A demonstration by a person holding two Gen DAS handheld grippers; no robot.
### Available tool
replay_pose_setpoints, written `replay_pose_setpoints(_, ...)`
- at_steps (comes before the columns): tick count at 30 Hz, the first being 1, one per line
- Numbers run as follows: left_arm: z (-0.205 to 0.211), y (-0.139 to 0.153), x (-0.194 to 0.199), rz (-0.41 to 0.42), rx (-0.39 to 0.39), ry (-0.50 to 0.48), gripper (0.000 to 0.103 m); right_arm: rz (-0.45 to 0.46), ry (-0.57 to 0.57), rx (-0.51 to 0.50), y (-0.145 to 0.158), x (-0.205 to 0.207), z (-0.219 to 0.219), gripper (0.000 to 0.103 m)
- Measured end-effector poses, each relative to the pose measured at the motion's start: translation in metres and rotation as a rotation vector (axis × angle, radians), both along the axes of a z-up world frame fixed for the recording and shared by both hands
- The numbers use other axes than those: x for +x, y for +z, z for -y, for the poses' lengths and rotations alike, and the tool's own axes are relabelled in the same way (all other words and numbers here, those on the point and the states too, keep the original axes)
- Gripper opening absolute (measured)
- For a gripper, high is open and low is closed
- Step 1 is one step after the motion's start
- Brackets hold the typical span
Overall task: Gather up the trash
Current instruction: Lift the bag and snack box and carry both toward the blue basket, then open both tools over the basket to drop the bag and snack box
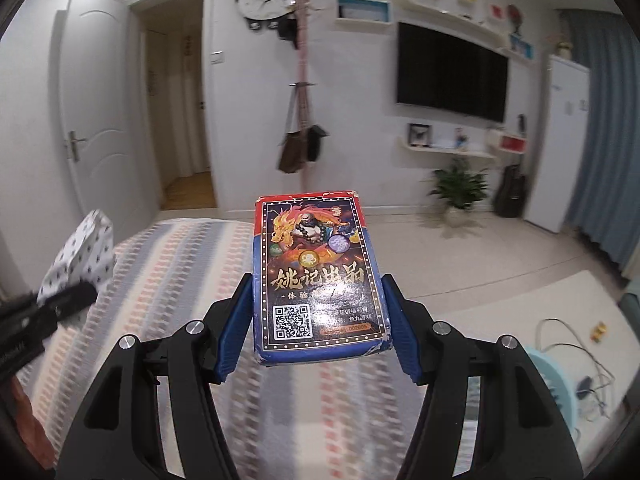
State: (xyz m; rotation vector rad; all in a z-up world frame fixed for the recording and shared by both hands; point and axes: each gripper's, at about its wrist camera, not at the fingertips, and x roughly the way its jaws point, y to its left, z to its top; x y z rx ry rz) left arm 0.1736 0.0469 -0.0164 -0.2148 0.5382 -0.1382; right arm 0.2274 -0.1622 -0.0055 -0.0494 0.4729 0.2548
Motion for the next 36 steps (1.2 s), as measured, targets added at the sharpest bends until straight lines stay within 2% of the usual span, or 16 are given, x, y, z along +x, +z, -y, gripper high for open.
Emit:
replay_pose_setpoints(6,0.059,0.001,0.021,-0.01,0.025,-0.101,0.015,-0.014,-0.107,0.017,-0.014,-0.012,0.056,0.059)
replay_pose_setpoints(11,0.111,-0.002,0.033,-0.015,0.054,-0.195,0.015,-0.056,-0.195,0.074,-0.032,-0.015,0.109,0.059)
replay_pose_setpoints(16,0.173,-0.006,0.037,-0.005,0.115,-0.287,0.016,-0.102,-0.27,0.146,-0.048,-0.016,0.159,0.059)
replay_pose_setpoints(20,0.212,-0.014,0.041,-0.013,0.15,-0.347,0.017,-0.142,-0.34,0.165,-0.06,-0.015,0.189,0.059)
replay_pose_setpoints(23,0.241,-0.025,0.043,-0.021,0.191,-0.379,0.018,-0.203,-0.413,0.135,-0.074,-0.011,0.205,0.059)
replay_pose_setpoints(25,0.255,-0.034,0.046,-0.044,0.198,-0.406,0.018,-0.238,-0.448,0.118,-0.082,-0.009,0.215,0.059)
replay_pose_setpoints(29,0.278,-0.053,0.057,-0.11,0.217,-0.455,0.024,-0.329,-0.492,0.147,-0.105,-0.007,0.238,0.059)
replay_pose_setpoints(32,0.291,-0.072,0.065,-0.161,0.253,-0.474,0.024,-0.402,-0.507,0.156,-0.124,-0.006,0.249,0.059)
replay_pose_setpoints(36,0.297,-0.084,0.073,-0.201,0.237,-0.497,0.028,-0.434,-0.508,0.178,-0.137,-0.01,0.258,0.06)
